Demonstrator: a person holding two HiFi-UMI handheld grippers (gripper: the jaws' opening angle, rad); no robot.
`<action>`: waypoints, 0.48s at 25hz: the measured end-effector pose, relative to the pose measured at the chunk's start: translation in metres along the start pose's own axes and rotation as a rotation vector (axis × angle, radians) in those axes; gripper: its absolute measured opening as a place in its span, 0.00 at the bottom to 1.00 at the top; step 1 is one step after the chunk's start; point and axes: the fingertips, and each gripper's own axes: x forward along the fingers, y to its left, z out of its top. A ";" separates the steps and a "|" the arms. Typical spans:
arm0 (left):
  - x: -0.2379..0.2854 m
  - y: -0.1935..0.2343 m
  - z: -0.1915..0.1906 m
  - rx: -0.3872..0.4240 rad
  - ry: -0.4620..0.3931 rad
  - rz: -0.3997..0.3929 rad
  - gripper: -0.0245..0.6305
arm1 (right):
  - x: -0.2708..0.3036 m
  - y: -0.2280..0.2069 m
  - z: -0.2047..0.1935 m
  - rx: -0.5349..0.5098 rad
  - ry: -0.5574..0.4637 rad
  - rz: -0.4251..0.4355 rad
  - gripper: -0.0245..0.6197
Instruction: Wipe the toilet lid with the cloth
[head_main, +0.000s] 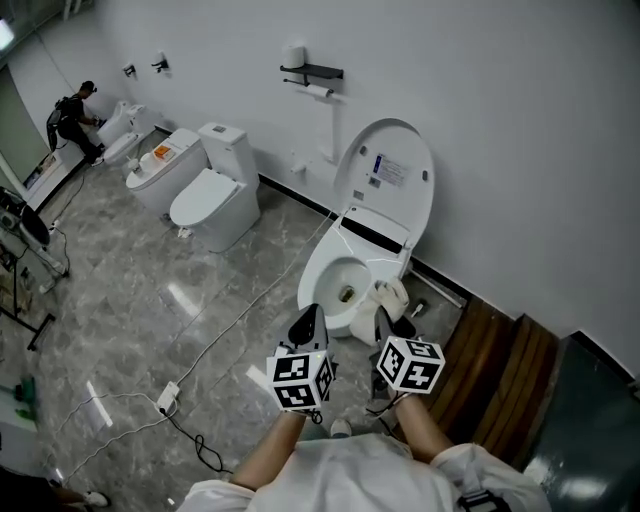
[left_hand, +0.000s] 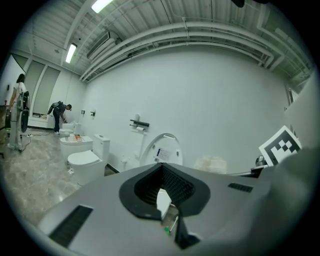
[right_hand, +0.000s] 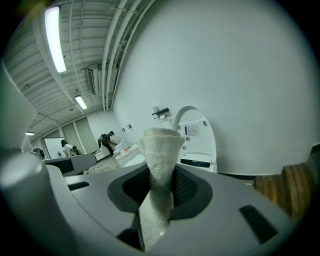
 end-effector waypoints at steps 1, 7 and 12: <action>0.007 -0.001 -0.002 -0.003 0.008 -0.011 0.06 | 0.004 -0.003 0.000 0.002 0.004 -0.011 0.18; 0.071 -0.004 -0.005 -0.002 0.044 -0.111 0.06 | 0.036 -0.030 0.008 0.044 -0.004 -0.104 0.18; 0.132 0.007 0.009 0.013 0.066 -0.191 0.06 | 0.074 -0.036 0.026 0.084 -0.021 -0.176 0.18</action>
